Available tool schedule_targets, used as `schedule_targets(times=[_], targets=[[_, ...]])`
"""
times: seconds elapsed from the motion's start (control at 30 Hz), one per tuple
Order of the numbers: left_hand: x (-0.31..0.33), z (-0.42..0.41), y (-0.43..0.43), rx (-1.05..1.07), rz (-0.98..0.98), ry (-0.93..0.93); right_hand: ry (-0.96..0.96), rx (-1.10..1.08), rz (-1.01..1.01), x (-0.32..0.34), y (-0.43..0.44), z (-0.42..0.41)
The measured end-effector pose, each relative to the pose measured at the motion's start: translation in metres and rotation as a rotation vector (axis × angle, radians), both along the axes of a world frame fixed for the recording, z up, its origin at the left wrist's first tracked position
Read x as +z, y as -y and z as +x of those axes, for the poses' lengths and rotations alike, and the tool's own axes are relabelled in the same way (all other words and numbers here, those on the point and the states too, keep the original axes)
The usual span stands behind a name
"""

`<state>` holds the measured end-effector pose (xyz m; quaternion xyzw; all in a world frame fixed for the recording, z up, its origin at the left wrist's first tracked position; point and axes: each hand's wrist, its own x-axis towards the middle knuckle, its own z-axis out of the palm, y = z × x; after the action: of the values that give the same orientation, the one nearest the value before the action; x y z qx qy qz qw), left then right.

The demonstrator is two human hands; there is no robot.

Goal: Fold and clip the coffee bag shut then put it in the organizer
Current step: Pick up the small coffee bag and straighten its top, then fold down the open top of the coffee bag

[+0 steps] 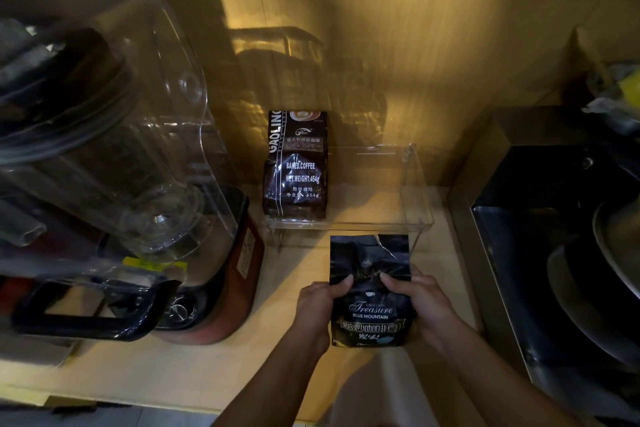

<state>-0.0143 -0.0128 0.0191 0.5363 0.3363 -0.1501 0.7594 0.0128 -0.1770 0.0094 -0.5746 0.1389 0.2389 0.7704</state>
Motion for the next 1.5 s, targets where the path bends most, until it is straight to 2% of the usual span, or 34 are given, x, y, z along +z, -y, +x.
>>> schedule_targets(times=[0.1, 0.2, 0.3, 0.4, 0.53, 0.7, 0.8, 0.93, 1.07, 1.23, 1.37, 1.5], targets=[[0.003, -0.001, 0.003, 0.106, -0.164, -0.143, -0.044, -0.03, 0.003, 0.004, -0.004, -0.003], [0.006, 0.0, 0.006, 0.12, -0.201, -0.191, -0.124, -0.051, 0.038, 0.006, -0.006, -0.006], [0.008, -0.001, 0.005, 0.111, -0.126, -0.152, -0.211, -0.023, 0.04, 0.01, -0.003, -0.007], [0.011, 0.001, -0.003, 0.017, 0.026, -0.068, -0.184, -0.006, 0.019, 0.017, 0.004, -0.007], [0.016, 0.005, -0.009, 0.042, 0.118, -0.079, -0.208, -0.129, 0.022, 0.016, 0.006, -0.006], [0.021, 0.006, -0.004, 0.202, -0.168, -0.213, -0.325, -0.226, 0.025, 0.021, -0.009, -0.002], [0.025, 0.009, -0.009, 0.132, 0.053, -0.026, -0.265, -0.168, -0.06, 0.027, -0.004, 0.002], [0.024, 0.012, -0.017, -0.006, 0.308, 0.216, -0.046, -0.202, -0.239, 0.028, 0.003, 0.008], [0.015, 0.009, -0.021, -0.029, 0.396, 0.27, 0.154, -0.298, -0.327, 0.023, -0.009, 0.002], [0.015, 0.007, -0.026, -0.169, 0.479, 0.434, 0.324, -0.282, -0.281, 0.014, -0.012, -0.007], [0.016, 0.008, -0.027, -0.271, 0.701, 0.439, 0.419, -0.178, -0.359, 0.009, -0.007, -0.01], [0.015, 0.004, -0.024, -0.266, 0.912, 0.492, 0.496, -0.114, -0.552, 0.005, -0.003, -0.01]])
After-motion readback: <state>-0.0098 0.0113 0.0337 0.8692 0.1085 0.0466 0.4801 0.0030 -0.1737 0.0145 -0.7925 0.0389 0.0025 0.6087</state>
